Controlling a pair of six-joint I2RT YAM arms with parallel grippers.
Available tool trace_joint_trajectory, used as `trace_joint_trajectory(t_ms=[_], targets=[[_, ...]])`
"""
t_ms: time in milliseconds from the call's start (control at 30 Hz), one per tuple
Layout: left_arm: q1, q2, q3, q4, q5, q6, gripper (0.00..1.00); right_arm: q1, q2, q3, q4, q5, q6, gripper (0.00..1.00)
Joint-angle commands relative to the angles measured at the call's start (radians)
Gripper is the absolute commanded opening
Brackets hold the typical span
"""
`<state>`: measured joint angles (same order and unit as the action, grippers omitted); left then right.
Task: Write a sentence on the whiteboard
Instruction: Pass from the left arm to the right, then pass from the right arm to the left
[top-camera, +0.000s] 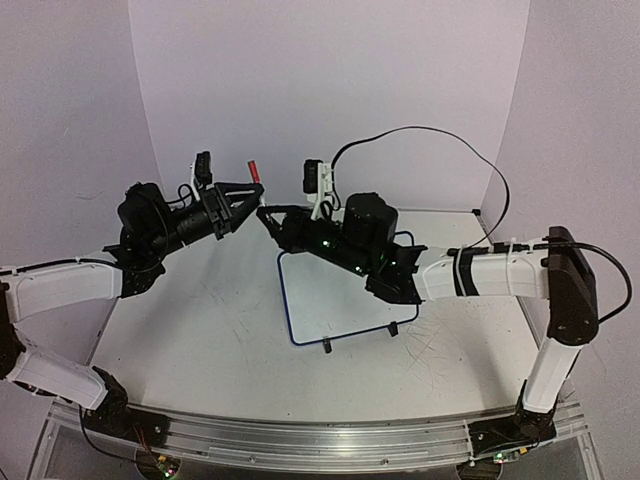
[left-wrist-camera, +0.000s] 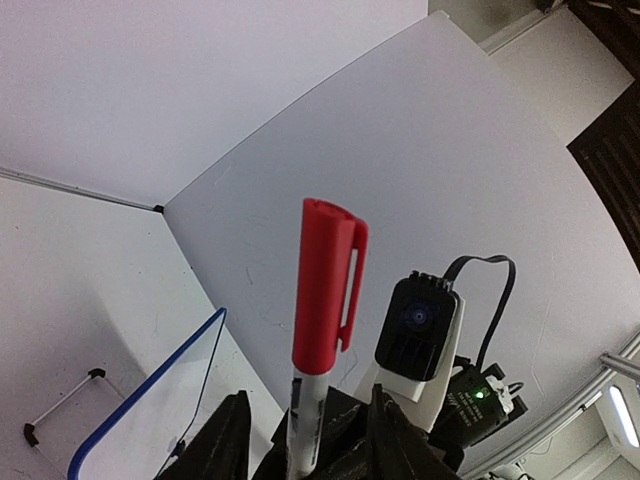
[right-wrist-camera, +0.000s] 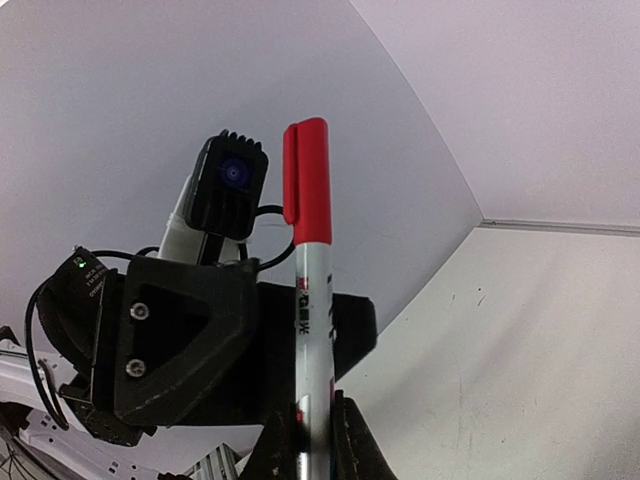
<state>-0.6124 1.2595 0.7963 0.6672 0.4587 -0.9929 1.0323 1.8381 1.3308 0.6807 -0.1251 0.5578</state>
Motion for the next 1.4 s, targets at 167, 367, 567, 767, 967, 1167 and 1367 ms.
trace_joint_trajectory(t_ms=[167,367,567,767,967,1167,1367], targets=[[0.007,-0.004,-0.03,0.018,0.105,0.02,0.96,-0.072,-0.252,-0.156,-0.263,-0.038,-0.21,0.0],[0.016,0.062,0.115,-0.163,0.313,0.119,0.89,-0.07,-0.391,-0.12,-0.842,0.011,-0.495,0.0],[0.004,0.176,0.196,-0.179,0.45,0.076,0.83,-0.071,-0.481,-0.141,-0.994,0.017,-0.578,0.0],[-0.062,0.26,0.243,-0.2,0.496,0.032,0.8,-0.071,-0.53,-0.183,-0.987,0.006,-0.614,0.0],[-0.104,0.283,0.286,-0.387,0.401,0.124,0.74,-0.071,-0.524,-0.182,-0.982,-0.028,-0.643,0.0],[-0.121,0.269,0.313,-0.442,0.356,0.156,0.71,-0.071,-0.513,-0.179,-0.977,-0.056,-0.666,0.0],[-0.135,0.285,0.319,-0.454,0.348,0.14,0.62,-0.07,-0.5,-0.181,-0.957,-0.09,-0.672,0.0]])
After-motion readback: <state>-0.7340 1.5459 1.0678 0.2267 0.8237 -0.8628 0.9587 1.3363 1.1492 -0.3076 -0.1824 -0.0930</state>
